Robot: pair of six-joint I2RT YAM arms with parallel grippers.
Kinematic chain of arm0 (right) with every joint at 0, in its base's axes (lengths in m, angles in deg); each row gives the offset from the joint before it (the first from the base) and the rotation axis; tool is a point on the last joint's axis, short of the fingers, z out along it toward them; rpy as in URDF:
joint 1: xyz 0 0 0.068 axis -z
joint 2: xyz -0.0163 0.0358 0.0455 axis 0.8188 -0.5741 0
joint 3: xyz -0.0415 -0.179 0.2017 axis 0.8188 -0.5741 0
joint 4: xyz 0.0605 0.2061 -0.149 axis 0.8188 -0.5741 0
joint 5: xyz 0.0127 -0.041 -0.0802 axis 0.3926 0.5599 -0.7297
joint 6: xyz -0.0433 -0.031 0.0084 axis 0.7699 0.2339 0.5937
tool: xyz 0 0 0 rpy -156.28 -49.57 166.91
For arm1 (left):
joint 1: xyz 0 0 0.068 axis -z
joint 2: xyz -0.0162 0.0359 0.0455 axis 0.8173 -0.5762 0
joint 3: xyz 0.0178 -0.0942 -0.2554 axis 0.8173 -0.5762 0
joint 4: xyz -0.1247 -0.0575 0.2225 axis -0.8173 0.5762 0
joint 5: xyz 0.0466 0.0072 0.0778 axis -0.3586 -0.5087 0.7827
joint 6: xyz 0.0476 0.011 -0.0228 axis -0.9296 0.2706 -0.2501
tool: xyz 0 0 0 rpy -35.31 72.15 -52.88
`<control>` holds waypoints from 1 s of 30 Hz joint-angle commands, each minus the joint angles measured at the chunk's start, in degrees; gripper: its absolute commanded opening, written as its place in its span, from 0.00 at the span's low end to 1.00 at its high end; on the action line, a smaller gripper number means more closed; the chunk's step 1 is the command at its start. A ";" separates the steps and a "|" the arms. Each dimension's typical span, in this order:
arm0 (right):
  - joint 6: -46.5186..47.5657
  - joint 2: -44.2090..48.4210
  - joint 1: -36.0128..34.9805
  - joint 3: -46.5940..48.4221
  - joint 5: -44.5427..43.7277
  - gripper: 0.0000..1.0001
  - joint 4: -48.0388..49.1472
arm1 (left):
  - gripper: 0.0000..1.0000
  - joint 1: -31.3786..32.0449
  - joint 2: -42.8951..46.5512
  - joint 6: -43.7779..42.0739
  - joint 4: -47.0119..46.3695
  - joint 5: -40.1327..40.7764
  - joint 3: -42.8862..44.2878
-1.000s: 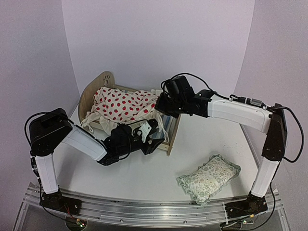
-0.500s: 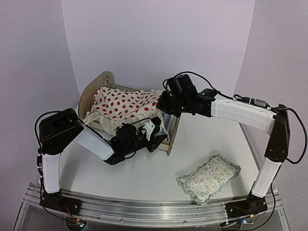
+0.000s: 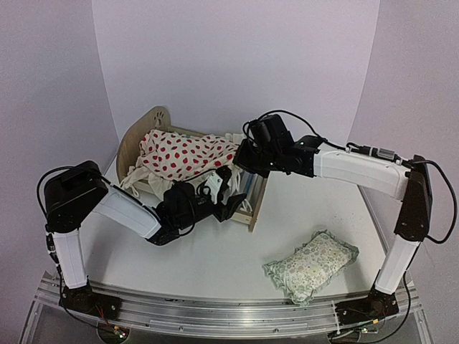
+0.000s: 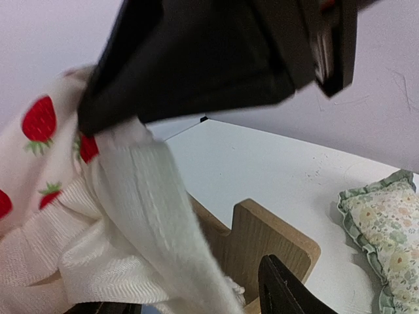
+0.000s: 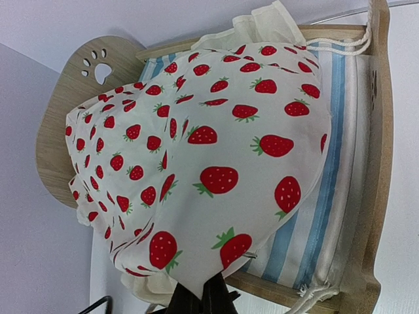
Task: Set up the pet bed
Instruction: Cross the right ropes of the mattress at the bed frame base.
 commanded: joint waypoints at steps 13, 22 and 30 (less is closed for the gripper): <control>-1.03 3.07 -0.35 -3.38 -0.97 0.00 4.17 | 0.51 0.18 3.79 -0.72 5.16 1.56 3.06; -0.67 4.81 -0.34 -5.02 -0.83 0.00 4.92 | 0.31 0.04 1.62 -0.76 3.88 3.04 3.36; -0.93 6.24 -0.32 -7.07 -0.69 0.00 5.64 | 0.32 0.05 0.04 -1.16 2.46 4.84 4.55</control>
